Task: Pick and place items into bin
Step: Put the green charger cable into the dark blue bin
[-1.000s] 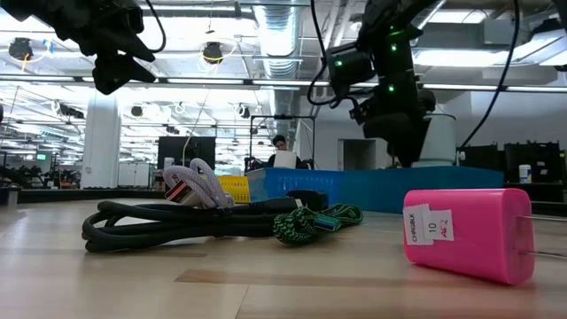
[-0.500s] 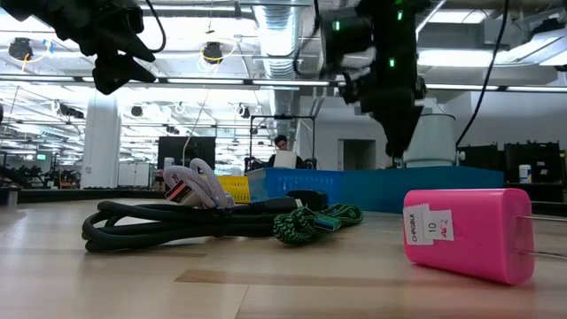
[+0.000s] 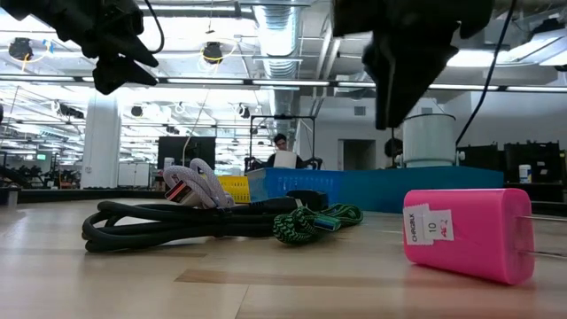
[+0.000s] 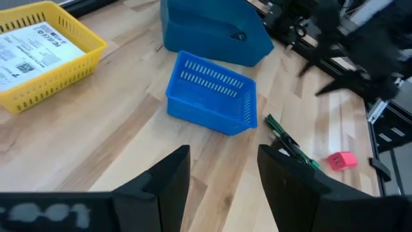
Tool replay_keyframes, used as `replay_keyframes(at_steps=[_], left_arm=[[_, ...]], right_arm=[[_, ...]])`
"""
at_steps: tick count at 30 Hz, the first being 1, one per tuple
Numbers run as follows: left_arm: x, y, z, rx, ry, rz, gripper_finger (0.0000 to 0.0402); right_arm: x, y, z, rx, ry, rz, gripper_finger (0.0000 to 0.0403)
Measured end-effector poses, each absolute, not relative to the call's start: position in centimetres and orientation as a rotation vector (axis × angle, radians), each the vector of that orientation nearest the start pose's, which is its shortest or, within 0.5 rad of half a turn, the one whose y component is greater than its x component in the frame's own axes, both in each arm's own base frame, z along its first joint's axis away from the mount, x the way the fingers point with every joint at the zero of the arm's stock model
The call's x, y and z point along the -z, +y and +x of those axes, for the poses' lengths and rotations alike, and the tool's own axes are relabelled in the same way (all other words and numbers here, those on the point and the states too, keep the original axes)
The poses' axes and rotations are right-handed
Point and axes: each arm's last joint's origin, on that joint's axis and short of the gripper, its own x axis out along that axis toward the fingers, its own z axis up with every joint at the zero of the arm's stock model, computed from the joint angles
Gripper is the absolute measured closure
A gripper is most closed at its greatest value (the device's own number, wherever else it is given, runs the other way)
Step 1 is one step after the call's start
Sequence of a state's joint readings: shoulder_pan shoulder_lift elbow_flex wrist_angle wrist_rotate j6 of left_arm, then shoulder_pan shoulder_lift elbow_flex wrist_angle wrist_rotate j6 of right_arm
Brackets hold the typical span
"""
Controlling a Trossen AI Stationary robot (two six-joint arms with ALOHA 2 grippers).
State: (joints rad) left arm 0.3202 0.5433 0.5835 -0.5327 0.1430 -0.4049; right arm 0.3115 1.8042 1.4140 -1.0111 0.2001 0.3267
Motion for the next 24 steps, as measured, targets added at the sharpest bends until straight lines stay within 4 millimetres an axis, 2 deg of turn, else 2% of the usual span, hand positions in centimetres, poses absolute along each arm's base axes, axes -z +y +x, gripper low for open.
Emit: replay_keyframes(at_steps=[3,7,13,17,24], left_arm=[[-26.4,3.4,11.6,-0.268,0.441,-0.503,0.0230],[-26.4,3.4,11.6,-0.268,0.441,-0.501,0.0230],[-26.4,3.4,11.6,-0.267,0.441,-0.500,0.0230],[-26.4,3.4,11.6,-0.267,0.441,-0.500,0.0230],[-26.4,3.4,11.6,-0.267,0.441,-0.500,0.0230]], right_arm=[[-22.9,11.2,33.5,0.091,1.273,-0.134,0.0177],[-23.1,11.7,33.9,0.031,1.216,-0.209,0.0177],[-23.1,10.7,34.3,0.032,1.206,-0.249,0.0177],[-22.3,9.8,34.4,0.028,1.215,-0.268,0.0177],[-21.8,9.9,34.6,0.008,1.179,-0.271,0.0177]])
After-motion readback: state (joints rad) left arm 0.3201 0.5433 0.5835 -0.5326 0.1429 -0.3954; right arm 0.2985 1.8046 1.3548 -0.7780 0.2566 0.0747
